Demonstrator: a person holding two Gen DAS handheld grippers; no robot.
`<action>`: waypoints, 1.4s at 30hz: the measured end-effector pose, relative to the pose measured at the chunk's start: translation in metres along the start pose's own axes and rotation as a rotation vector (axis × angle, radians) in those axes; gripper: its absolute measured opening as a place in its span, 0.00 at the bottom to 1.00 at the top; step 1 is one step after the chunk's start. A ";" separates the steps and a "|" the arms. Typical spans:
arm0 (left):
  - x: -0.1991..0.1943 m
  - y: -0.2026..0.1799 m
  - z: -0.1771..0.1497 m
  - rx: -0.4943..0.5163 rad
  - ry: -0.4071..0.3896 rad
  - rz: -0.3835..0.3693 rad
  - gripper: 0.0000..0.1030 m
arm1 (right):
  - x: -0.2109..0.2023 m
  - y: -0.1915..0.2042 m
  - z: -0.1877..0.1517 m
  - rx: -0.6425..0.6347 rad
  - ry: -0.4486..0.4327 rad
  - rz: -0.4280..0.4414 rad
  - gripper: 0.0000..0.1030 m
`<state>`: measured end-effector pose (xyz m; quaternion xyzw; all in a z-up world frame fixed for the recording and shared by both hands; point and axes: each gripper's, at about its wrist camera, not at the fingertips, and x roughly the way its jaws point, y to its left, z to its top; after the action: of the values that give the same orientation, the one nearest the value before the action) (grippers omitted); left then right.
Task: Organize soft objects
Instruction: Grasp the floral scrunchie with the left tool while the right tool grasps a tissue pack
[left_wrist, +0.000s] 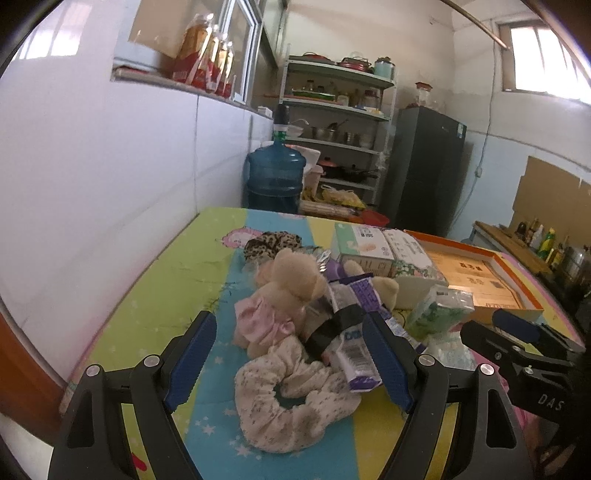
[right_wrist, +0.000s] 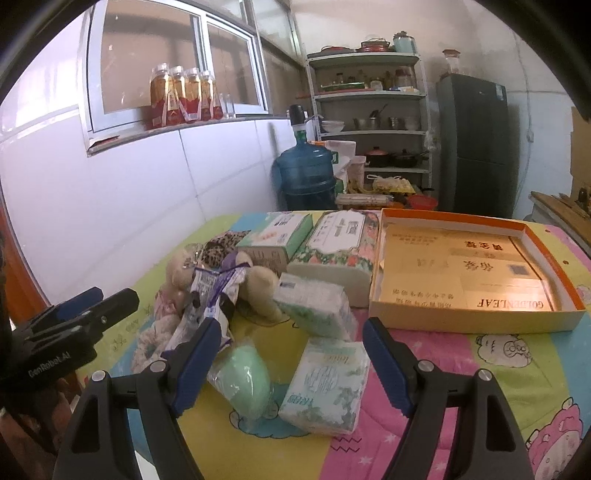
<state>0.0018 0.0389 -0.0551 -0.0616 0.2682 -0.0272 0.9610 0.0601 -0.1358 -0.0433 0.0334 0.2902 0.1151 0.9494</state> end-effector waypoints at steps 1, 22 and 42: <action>0.001 0.004 -0.002 -0.009 0.004 -0.007 0.80 | 0.001 0.001 -0.001 -0.004 -0.001 0.000 0.77; 0.062 0.035 -0.042 -0.063 0.145 -0.063 0.74 | 0.015 -0.004 -0.006 0.007 0.019 0.012 0.77; 0.067 0.035 -0.043 -0.099 0.135 -0.146 0.14 | 0.068 -0.027 0.015 -0.072 0.138 0.036 0.54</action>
<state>0.0374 0.0634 -0.1310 -0.1263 0.3283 -0.0882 0.9319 0.1285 -0.1455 -0.0713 -0.0035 0.3502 0.1447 0.9254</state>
